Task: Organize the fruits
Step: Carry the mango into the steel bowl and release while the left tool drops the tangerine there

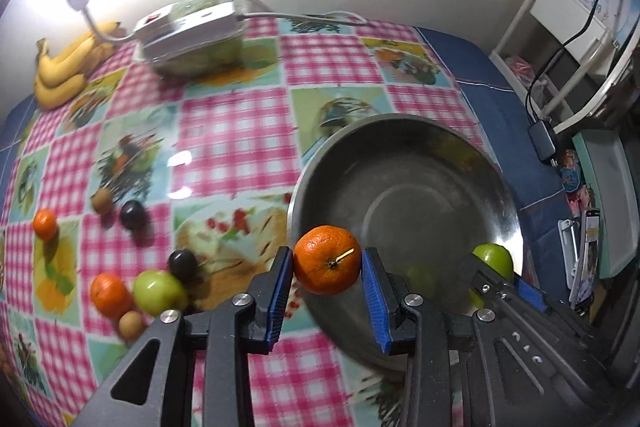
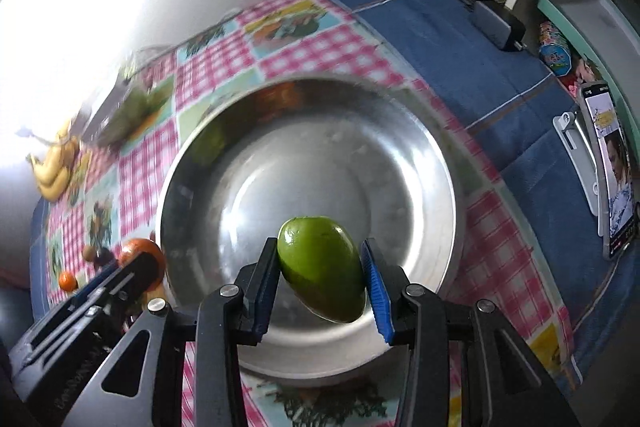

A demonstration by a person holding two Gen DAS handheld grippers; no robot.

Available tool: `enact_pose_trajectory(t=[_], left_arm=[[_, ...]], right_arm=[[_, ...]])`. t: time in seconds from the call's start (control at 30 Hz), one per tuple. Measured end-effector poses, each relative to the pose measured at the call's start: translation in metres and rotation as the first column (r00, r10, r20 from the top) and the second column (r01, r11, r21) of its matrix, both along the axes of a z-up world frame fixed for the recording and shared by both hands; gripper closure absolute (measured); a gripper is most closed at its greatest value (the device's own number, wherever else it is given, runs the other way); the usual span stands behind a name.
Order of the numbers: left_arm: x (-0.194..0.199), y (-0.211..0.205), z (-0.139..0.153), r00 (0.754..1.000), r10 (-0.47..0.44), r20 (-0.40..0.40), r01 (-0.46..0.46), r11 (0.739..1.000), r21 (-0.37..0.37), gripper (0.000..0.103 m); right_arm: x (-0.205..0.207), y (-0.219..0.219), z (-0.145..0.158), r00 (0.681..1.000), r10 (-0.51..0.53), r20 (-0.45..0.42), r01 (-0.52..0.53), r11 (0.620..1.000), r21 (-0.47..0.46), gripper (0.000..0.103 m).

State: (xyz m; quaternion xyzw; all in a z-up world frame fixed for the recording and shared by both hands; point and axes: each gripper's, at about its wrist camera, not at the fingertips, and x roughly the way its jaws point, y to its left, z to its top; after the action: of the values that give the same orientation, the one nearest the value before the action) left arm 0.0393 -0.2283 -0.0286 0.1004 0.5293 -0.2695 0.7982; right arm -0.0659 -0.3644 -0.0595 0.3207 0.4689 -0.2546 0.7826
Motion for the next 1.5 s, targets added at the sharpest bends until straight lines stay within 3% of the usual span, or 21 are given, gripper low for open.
enact_pose_trajectory(t=[0.57,1.5], left_arm=[[0.031,-0.038,-0.044,1.0,-0.023,-0.017,0.024,1.0,0.02,0.065],[0.046,-0.029,-0.044,0.999,0.026,-0.024,-0.026,1.0,0.016,0.065]], right_arm=[[0.017,-0.033,-0.019,0.998,-0.053,-0.034,0.053,0.999,0.004,0.06],[0.041,-0.02,-0.032,0.997,0.014,-0.082,-0.014,1.0,0.004,0.06]])
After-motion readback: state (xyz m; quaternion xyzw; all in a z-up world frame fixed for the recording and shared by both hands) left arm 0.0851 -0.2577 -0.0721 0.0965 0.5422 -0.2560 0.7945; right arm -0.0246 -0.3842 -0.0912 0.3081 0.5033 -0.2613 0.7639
